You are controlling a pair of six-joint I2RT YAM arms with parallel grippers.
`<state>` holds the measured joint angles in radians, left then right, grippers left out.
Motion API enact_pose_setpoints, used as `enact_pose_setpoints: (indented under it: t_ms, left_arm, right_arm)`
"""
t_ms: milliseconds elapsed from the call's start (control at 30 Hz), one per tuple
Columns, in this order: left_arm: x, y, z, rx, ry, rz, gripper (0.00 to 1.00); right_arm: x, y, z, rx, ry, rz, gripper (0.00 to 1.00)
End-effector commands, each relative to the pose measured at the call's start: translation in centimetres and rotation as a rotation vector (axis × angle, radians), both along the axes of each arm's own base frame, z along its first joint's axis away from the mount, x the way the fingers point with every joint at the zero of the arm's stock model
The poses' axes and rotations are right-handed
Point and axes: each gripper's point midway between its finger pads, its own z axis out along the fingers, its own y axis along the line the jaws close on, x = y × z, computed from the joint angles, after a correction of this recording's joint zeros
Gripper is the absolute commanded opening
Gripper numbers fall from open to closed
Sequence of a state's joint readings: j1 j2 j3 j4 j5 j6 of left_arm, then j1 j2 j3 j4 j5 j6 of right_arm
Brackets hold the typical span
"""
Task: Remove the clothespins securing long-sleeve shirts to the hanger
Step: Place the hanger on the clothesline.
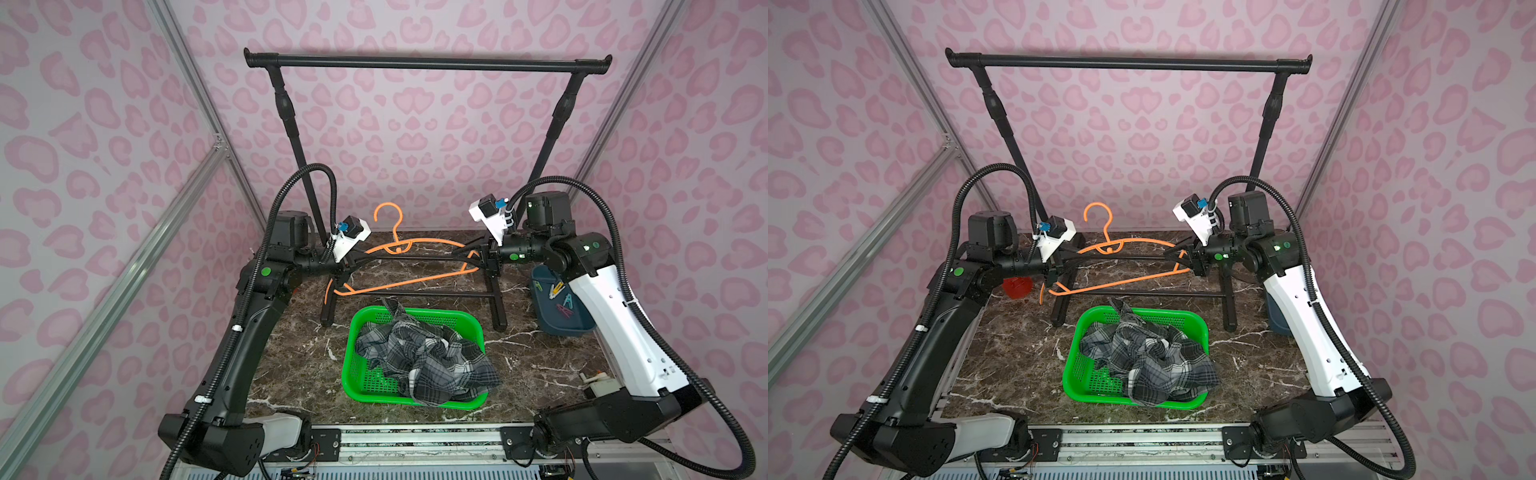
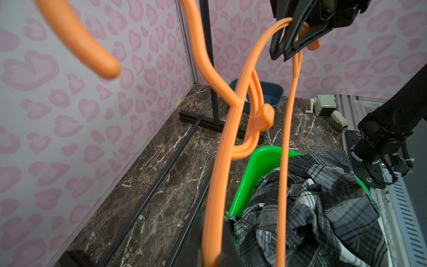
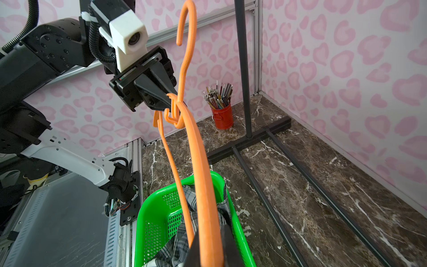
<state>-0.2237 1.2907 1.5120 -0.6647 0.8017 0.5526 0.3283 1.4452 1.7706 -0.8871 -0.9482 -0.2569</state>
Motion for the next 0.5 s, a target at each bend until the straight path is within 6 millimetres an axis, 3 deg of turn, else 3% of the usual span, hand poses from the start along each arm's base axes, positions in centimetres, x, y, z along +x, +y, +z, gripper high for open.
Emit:
enact_pose_setpoints:
  t_ms: [0,67,100,300,467]
  left_arm:
    - [0.6,0.2,1.8,-0.024,-0.057,0.047,0.47]
    - [0.7,0.6,2.6,-0.032,-0.087,0.08,0.7]
    - [0.7,0.8,3.2,-0.038,-0.11,0.093,0.98]
    - [2.2,3.2,6.6,-0.111,-0.274,0.291,0.97]
    - [2.3,5.4,10.4,-0.242,-0.374,0.441,0.97]
  right_arm:
    - [0.6,-0.4,0.7,0.033,0.007,-0.036,0.0]
    - [1.2,-0.9,1.1,0.047,-0.003,-0.088,0.0]
    - [1.3,-1.2,1.4,0.046,-0.013,-0.112,0.0]
    - [2.1,-3.7,3.6,0.029,-0.101,-0.338,0.0]
    - [1.0,-4.8,6.4,-0.017,-0.23,-0.533,0.0]
